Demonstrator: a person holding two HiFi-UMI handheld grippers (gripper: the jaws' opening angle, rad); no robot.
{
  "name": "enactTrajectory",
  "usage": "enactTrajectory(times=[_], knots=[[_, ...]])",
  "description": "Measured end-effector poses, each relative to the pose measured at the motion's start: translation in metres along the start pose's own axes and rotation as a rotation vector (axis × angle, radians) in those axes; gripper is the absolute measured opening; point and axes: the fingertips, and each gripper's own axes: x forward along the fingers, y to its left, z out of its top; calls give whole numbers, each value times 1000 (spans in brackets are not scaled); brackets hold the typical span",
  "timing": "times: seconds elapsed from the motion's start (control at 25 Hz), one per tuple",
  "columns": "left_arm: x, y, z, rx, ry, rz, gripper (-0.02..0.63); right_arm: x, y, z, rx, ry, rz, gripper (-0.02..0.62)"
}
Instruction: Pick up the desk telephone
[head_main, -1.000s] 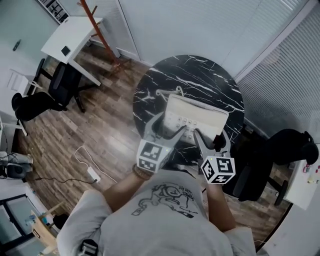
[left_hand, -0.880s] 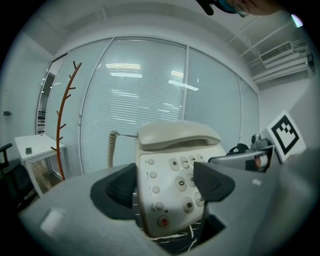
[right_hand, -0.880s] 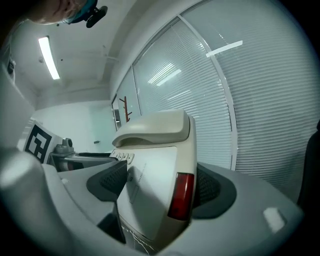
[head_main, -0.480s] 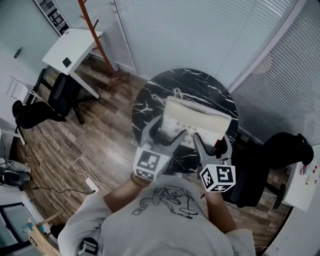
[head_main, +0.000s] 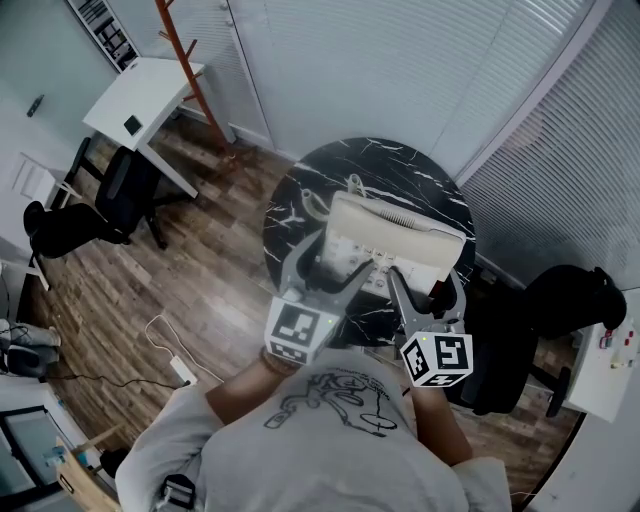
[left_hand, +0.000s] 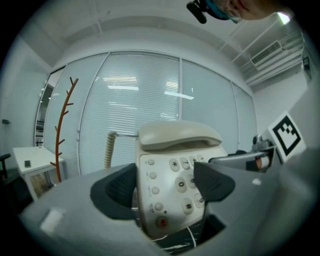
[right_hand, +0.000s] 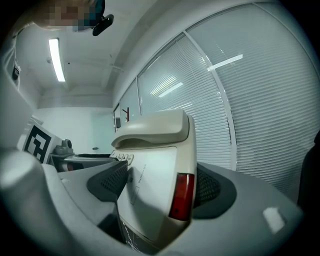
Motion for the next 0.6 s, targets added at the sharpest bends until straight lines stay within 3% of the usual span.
enactTrajectory(times=[0.6], knots=[[7, -1, -6, -12, 10, -7, 359, 3, -6, -4, -2, 6, -8, 393]])
